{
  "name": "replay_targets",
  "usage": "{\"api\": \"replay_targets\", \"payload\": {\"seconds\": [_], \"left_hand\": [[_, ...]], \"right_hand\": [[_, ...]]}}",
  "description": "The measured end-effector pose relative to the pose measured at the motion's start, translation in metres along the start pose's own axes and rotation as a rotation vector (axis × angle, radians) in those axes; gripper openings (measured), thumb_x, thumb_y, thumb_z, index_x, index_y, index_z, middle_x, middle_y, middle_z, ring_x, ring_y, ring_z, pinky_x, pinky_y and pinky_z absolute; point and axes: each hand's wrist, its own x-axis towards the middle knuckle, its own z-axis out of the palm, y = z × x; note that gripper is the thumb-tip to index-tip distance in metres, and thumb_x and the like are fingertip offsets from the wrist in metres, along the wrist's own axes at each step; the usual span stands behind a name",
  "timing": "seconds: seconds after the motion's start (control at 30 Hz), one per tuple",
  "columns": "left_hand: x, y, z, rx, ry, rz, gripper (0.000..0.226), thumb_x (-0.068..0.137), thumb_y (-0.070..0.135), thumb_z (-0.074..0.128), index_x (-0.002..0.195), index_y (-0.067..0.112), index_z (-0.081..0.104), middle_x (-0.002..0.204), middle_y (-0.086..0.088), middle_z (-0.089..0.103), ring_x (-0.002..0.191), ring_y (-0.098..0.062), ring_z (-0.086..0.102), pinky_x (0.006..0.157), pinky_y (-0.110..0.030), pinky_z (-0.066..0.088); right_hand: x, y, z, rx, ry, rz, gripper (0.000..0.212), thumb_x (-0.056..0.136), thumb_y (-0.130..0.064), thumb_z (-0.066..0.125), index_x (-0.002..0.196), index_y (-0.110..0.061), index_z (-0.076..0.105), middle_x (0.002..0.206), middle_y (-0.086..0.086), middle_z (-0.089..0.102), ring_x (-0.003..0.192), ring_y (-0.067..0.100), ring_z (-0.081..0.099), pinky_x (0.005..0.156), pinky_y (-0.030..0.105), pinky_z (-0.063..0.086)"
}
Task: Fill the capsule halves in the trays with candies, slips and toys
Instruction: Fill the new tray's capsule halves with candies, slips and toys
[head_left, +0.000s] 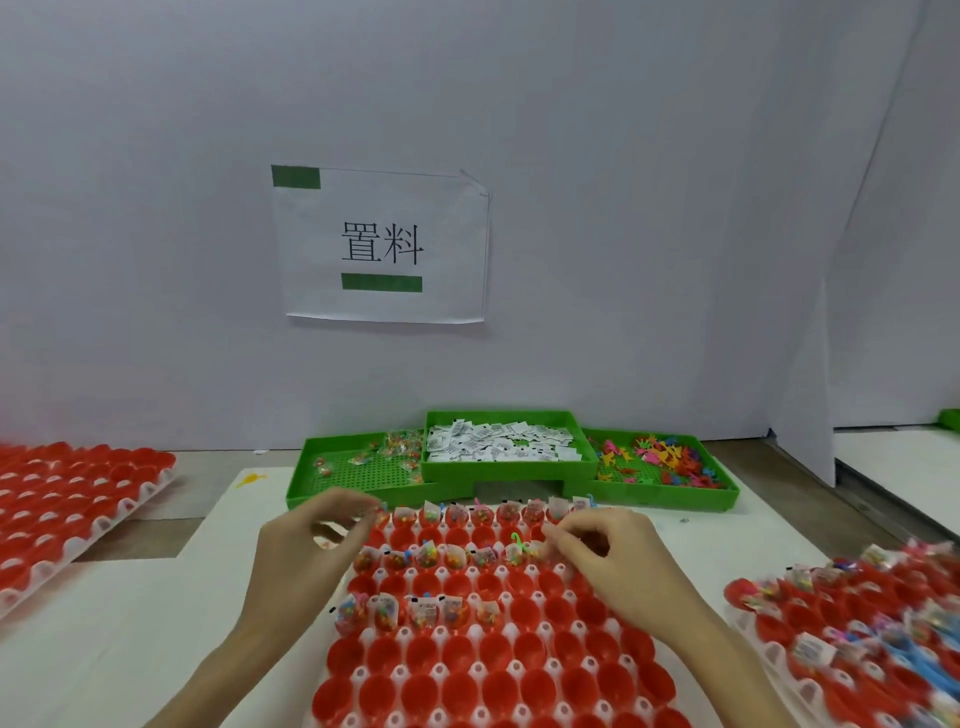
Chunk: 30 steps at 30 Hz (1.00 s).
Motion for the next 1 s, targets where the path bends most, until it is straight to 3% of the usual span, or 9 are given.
{"api": "replay_targets", "payload": {"seconds": [0.13,0.3,0.43,0.53,0.6,0.67,0.8,0.9,1.0], "left_hand": [[-0.033,0.016,-0.014,-0.084,0.006,0.034,0.022,0.082,0.012,0.082,0.089,0.032,0.076,0.090,0.015,0.075,0.079,-0.010,0.068,0.068,-0.011,0.049],[-0.035,0.005,-0.020,-0.156,0.063,-0.018,0.021,0.086,0.004,0.078,0.088,0.024,0.072,0.088,0.008,0.074,0.083,-0.014,0.069,0.070,-0.021,0.055],[-0.040,-0.005,-0.010,-0.221,0.140,-0.070,0.021,0.088,0.007,0.077,0.089,0.026,0.068,0.088,0.007,0.072,0.083,-0.013,0.068,0.068,-0.021,0.055],[-0.043,-0.009,-0.005,-0.252,0.190,-0.103,0.021,0.089,0.005,0.076,0.088,0.024,0.067,0.087,0.007,0.070,0.083,-0.013,0.066,0.068,-0.019,0.054],[-0.044,-0.010,-0.003,-0.260,0.208,-0.123,0.021,0.089,0.003,0.074,0.088,0.023,0.066,0.087,0.008,0.069,0.084,-0.012,0.065,0.067,-0.017,0.052],[-0.044,-0.011,-0.004,-0.269,0.205,-0.137,0.021,0.089,0.004,0.074,0.088,0.023,0.065,0.088,0.009,0.069,0.084,-0.012,0.065,0.067,-0.017,0.052],[-0.042,-0.012,-0.006,-0.282,0.204,-0.139,0.019,0.089,0.005,0.074,0.088,0.023,0.066,0.088,0.008,0.069,0.084,-0.013,0.065,0.067,-0.019,0.053],[-0.041,-0.011,-0.008,-0.289,0.205,-0.135,0.018,0.089,0.005,0.074,0.089,0.021,0.066,0.088,0.007,0.069,0.086,-0.014,0.065,0.067,-0.020,0.053],[-0.041,-0.010,-0.008,-0.283,0.193,-0.139,0.017,0.089,0.006,0.074,0.088,0.021,0.066,0.088,0.008,0.069,0.086,-0.014,0.065,0.067,-0.022,0.054]], "right_hand": [[0.000,-0.006,0.003,0.080,0.061,-0.019,0.023,0.099,-0.033,0.064,0.080,-0.033,0.078,0.076,-0.012,0.075,0.072,0.004,0.070,0.069,0.016,0.052],[0.026,-0.007,0.009,0.025,0.161,-0.029,0.019,0.097,-0.016,0.066,0.095,-0.032,0.076,0.087,-0.023,0.073,0.086,-0.004,0.067,0.073,0.010,0.049],[0.075,-0.006,0.014,-0.137,0.160,-0.026,0.017,0.098,-0.014,0.065,0.102,-0.028,0.075,0.098,-0.017,0.072,0.088,-0.007,0.063,0.077,0.008,0.046],[0.118,-0.007,0.023,-0.280,0.085,0.004,0.017,0.100,-0.014,0.063,0.110,-0.019,0.076,0.108,-0.004,0.074,0.094,0.006,0.064,0.092,0.028,0.054],[0.142,-0.007,0.030,-0.364,-0.003,0.043,0.021,0.101,-0.010,0.061,0.114,-0.017,0.075,0.114,0.002,0.074,0.101,0.013,0.065,0.097,0.032,0.053],[0.162,-0.006,0.038,-0.411,-0.070,0.083,0.022,0.099,-0.006,0.062,0.115,-0.014,0.074,0.118,0.008,0.072,0.100,0.016,0.064,0.091,0.027,0.050],[0.183,-0.002,0.051,-0.429,-0.137,0.165,0.024,0.089,-0.017,0.077,0.111,-0.007,0.074,0.116,0.012,0.072,0.092,0.016,0.061,0.083,0.026,0.048],[0.191,0.000,0.054,-0.414,-0.146,0.219,0.025,0.085,-0.020,0.082,0.105,-0.007,0.076,0.116,0.011,0.071,0.103,0.022,0.065,0.092,0.031,0.051],[0.194,0.004,0.050,-0.385,-0.138,0.248,0.021,0.084,-0.018,0.083,0.102,-0.008,0.076,0.118,0.012,0.072,0.112,0.025,0.065,0.089,0.028,0.048]]}}
